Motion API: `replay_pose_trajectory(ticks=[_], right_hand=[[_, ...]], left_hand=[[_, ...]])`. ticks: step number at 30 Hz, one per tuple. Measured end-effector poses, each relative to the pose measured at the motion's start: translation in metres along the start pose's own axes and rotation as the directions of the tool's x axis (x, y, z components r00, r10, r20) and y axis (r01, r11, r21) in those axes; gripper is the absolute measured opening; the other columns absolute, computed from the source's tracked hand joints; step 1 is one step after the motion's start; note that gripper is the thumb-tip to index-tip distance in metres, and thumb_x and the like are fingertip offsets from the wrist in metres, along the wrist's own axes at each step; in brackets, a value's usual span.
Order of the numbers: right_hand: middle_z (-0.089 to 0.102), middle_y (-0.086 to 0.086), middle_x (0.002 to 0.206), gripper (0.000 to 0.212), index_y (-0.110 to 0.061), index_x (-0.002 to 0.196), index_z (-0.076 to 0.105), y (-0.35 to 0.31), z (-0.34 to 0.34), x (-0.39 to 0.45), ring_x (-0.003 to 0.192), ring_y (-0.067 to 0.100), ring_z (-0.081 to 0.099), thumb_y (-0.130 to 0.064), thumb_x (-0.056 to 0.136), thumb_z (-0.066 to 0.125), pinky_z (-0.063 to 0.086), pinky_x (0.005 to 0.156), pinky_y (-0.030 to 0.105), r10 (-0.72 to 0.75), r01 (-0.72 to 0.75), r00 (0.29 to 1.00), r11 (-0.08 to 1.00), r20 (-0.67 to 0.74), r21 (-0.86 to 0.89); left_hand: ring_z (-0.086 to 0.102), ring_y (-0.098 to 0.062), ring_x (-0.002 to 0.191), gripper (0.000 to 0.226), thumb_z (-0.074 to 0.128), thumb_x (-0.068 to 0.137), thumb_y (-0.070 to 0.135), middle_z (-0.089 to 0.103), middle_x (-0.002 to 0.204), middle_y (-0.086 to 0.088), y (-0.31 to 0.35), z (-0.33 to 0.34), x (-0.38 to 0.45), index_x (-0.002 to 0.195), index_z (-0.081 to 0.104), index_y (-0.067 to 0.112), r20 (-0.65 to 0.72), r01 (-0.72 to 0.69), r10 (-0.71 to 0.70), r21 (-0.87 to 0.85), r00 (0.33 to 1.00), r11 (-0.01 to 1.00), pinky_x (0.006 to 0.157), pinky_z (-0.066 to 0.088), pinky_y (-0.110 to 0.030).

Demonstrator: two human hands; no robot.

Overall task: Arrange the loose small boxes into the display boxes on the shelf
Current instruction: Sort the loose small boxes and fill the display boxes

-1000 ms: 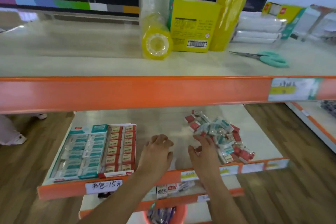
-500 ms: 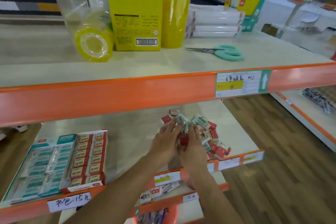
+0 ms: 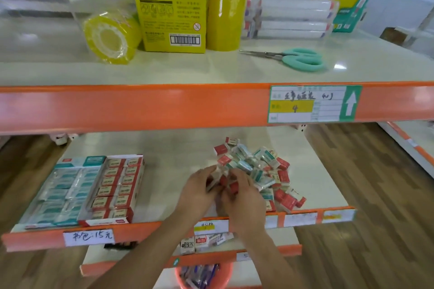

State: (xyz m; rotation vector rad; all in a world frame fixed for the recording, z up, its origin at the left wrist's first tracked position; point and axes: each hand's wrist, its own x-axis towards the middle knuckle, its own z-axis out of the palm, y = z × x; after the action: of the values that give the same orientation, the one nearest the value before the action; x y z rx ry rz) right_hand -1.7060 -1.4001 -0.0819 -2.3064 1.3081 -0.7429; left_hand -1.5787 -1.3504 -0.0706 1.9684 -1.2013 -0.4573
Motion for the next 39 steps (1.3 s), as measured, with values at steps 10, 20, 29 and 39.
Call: replay_pose_trajectory(ticks=[10, 20, 29, 39], right_hand=[[0.064, -0.010, 0.101, 0.056, -0.040, 0.125, 0.042, 0.007, -0.004, -0.002, 0.076, 0.017, 0.061, -0.023, 0.075, 0.063, 0.050, 0.060, 0.034, -0.051, 0.041, 0.991, 0.996, 0.127, 0.079], [0.059, -0.019, 0.099, 0.055, -0.047, 0.130, 0.044, -0.019, 0.005, -0.016, 0.064, -0.004, 0.055, -0.049, 0.078, 0.063, 0.045, 0.061, 0.022, -0.095, 0.067, 0.946, 0.993, 0.311, 0.100], [0.058, -0.029, 0.102, 0.048, -0.051, 0.117, 0.051, -0.029, 0.010, -0.012, 0.084, -0.004, 0.057, -0.059, 0.071, 0.064, 0.046, 0.070, 0.017, 0.066, -0.074, 0.960, 0.997, 0.271, 0.020], [0.054, -0.027, 0.088, 0.040, -0.045, 0.117, 0.058, -0.025, 0.006, -0.015, 0.066, 0.003, 0.058, -0.041, 0.079, 0.068, 0.042, 0.057, 0.011, -0.005, -0.001, 0.966, 1.000, 0.260, 0.021]], left_hand=[[0.059, 0.005, 0.073, 0.023, 0.066, 0.075, 0.016, 0.061, 0.074, 0.019, -0.020, -0.039, -0.033, 0.081, 0.052, 0.032, -0.150, 0.049, -0.050, -0.010, 0.987, 0.999, 0.056, 0.039, -0.006], [0.051, -0.006, 0.095, 0.030, 0.063, 0.067, -0.006, 0.058, 0.099, 0.011, -0.050, -0.060, -0.042, 0.082, 0.063, 0.020, -0.135, -0.103, 0.113, 0.079, 0.984, 0.992, 0.077, 0.035, -0.006], [0.054, -0.009, 0.100, 0.031, 0.070, 0.066, -0.004, 0.050, 0.116, 0.005, -0.063, -0.064, -0.046, 0.086, 0.059, 0.017, -0.073, -0.128, 0.123, -0.076, 0.990, 0.989, 0.080, 0.035, -0.005], [0.042, -0.015, 0.113, 0.068, 0.064, 0.071, 0.000, 0.048, 0.126, 0.002, -0.063, -0.063, -0.048, 0.132, 0.046, 0.024, -0.076, -0.075, 0.073, -0.030, 0.994, 0.997, 0.097, 0.040, -0.025]])
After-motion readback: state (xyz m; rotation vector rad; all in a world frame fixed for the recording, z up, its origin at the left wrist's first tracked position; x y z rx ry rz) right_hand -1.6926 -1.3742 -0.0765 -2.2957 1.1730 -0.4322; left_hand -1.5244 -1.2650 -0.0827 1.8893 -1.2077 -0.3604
